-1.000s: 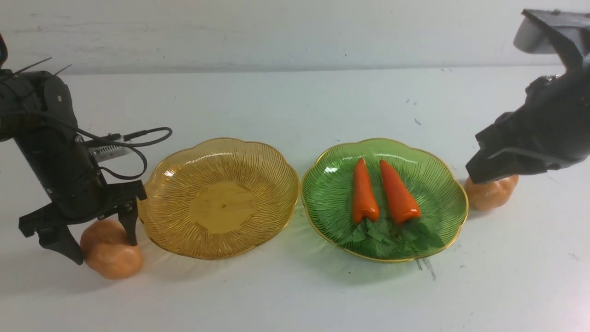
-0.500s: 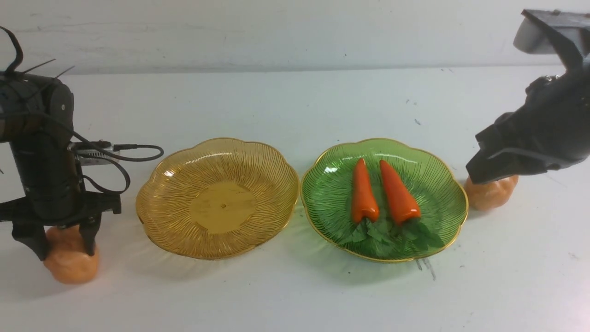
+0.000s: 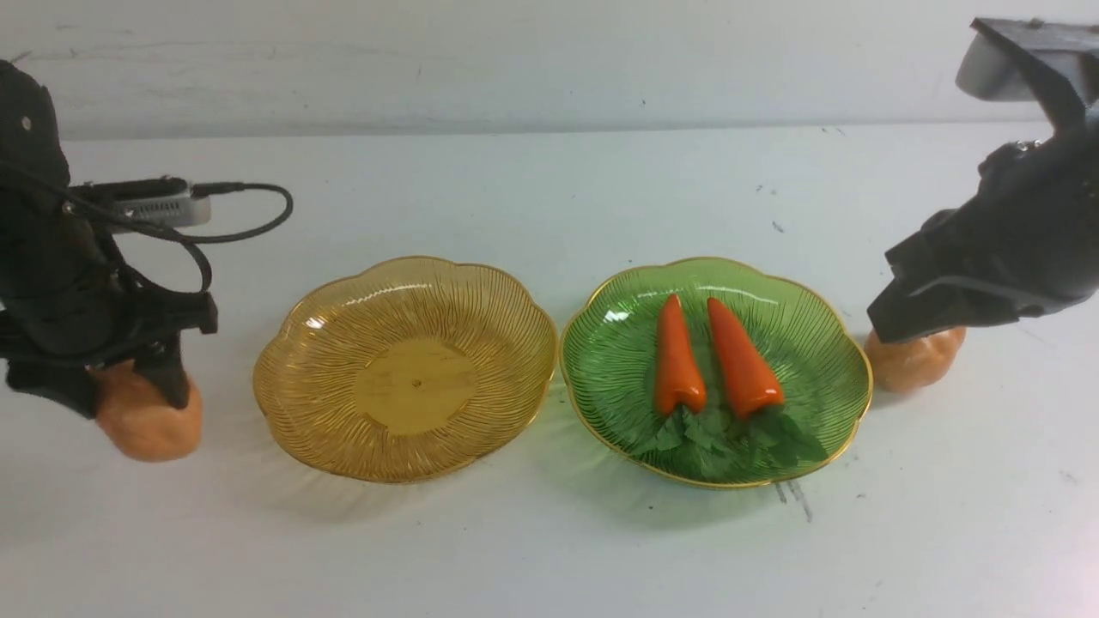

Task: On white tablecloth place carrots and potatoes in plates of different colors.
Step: 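Put the potatoes from the left side into the left plate with the left gripper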

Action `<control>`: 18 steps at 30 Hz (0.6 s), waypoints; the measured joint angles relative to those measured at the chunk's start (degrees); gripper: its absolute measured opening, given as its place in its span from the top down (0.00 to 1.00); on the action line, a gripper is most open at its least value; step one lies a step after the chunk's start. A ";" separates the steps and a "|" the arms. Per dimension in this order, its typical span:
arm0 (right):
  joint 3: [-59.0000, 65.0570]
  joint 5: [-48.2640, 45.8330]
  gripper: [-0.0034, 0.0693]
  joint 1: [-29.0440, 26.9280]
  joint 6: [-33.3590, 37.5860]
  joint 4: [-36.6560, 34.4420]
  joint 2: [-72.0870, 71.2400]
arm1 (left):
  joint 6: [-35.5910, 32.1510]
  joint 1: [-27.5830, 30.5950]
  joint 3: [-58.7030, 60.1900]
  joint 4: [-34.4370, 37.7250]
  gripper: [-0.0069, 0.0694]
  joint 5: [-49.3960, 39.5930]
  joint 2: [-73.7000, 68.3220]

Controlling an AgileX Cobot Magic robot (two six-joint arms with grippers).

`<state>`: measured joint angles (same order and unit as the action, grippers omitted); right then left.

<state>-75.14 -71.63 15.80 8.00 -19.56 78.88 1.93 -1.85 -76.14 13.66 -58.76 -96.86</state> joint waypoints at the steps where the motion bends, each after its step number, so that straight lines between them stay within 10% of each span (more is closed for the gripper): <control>1: 0.00 0.00 0.83 0.00 0.02 0.00 0.00 | -1.93 -1.49 -0.59 2.72 0.39 1.31 -0.56; 18: 0.00 -0.05 0.82 0.00 0.14 6.14 0.00 | -6.54 -9.17 -10.16 3.61 0.31 6.66 -15.61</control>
<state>-75.14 -71.68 15.80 8.14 -13.42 78.88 -4.61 -11.01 -86.30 17.27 -52.10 -112.48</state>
